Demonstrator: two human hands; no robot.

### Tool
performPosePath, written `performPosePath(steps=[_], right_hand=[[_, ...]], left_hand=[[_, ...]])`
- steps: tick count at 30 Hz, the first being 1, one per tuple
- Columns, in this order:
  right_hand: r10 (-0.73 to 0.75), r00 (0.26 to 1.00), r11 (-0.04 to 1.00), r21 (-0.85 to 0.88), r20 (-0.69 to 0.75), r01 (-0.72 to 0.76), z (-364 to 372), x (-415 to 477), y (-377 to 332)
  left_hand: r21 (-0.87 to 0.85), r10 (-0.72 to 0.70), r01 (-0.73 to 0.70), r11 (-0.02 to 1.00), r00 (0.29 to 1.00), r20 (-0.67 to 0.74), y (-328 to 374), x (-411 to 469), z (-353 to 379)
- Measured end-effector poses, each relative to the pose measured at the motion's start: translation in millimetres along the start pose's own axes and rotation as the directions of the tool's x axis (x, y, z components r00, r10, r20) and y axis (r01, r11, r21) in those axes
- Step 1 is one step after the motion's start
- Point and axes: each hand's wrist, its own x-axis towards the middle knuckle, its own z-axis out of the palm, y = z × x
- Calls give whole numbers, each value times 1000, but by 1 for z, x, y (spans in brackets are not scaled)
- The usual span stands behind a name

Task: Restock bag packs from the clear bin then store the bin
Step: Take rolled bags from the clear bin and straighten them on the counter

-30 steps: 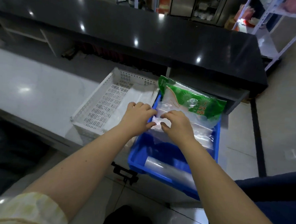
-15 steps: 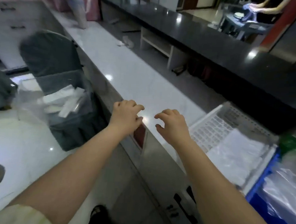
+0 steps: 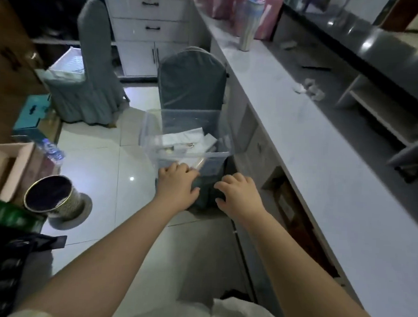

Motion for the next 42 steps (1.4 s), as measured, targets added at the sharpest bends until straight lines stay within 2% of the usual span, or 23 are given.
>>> performPosePath(steps=[10,20,25,30,33,36,39,42], right_hand=[[-52,995,989,144,88,39,66,185,53],[-113,927,961,278,358,10,160,387,142],[-142,845,964,267,515,-1,202,457,152],[-127,760,983,185,638,9,253,504,154],[-64,723,991,131,688,-36,296,527,158],[-57,730,995,95,681,-11,319,538,159],[-85,698,996,71,711,50,357,550,161],[-84,702,995,26,707,93,381,552,168]], left_hand=[[-13,-198,199,980,979,57,-95,140,58],[14,-349,362,932,886,306,-161,298,156],[6,-329,361,933,842,427,-191,336,195],[20,-289,326,945,807,516,-229,389,237],[-32,-235,304,952,796,558,-251,429,281],[-49,-205,272,961,822,532,-262,457,303],[-55,-158,225,973,815,557,-274,482,344],[-69,-147,228,971,803,578,-276,490,371]])
